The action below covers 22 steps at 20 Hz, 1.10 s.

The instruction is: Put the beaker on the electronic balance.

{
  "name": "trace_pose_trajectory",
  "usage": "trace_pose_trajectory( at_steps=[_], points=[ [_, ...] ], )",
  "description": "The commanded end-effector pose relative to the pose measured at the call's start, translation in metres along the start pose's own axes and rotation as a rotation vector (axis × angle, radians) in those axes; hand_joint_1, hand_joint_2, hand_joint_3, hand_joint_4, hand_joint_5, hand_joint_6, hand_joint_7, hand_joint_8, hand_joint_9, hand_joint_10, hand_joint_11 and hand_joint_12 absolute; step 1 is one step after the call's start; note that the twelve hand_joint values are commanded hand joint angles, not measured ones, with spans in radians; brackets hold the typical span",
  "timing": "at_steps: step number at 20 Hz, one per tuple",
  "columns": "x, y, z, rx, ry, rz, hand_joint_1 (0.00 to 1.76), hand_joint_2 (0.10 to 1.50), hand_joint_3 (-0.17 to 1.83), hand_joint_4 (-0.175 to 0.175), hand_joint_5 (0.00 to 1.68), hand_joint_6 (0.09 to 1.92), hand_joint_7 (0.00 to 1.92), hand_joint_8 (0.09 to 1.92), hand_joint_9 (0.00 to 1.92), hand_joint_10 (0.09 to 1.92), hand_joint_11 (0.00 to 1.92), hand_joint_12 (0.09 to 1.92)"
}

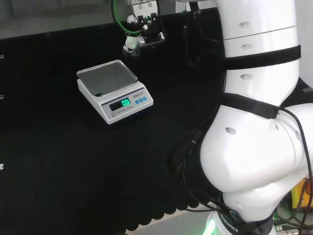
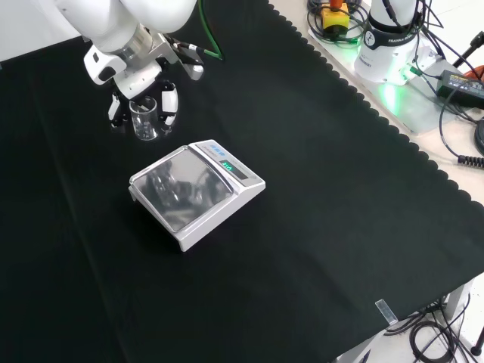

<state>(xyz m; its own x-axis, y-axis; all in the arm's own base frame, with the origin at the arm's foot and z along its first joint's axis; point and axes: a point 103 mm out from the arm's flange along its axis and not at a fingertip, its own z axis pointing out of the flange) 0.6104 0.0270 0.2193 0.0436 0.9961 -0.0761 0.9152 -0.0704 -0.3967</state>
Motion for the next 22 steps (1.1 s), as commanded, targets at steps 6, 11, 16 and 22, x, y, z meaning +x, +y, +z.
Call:
trace_pose_trajectory(
  at_steps=[6, 11, 16, 22],
  points=[
    [0.034, 0.001, 0.007, 0.02, -0.015, -0.07, 0.95, 0.7, 0.64, -0.175, 0.55, 0.48, 1.1, 0.68, 1.57, 0.09, 1.54, 0.58],
    [0.049, 0.002, 0.014, 0.031, -0.02, -0.095, 0.94, 0.71, 0.64, -0.175, 0.55, 0.46, 1.09, 0.68, 1.56, 0.09, 1.5, 0.61],
    [0.058, 0.005, 0.026, 0.048, -0.017, -0.116, 0.93, 0.71, 0.64, -0.175, 0.55, 0.45, 1.09, 0.68, 1.55, 0.09, 1.48, 0.64],
    [0.064, 0.011, 0.041, 0.061, -0.011, -0.13, 0.93, 0.71, 0.64, -0.175, 0.55, 0.44, 1.08, 0.68, 1.54, 0.09, 1.45, 0.65]
  ],
)
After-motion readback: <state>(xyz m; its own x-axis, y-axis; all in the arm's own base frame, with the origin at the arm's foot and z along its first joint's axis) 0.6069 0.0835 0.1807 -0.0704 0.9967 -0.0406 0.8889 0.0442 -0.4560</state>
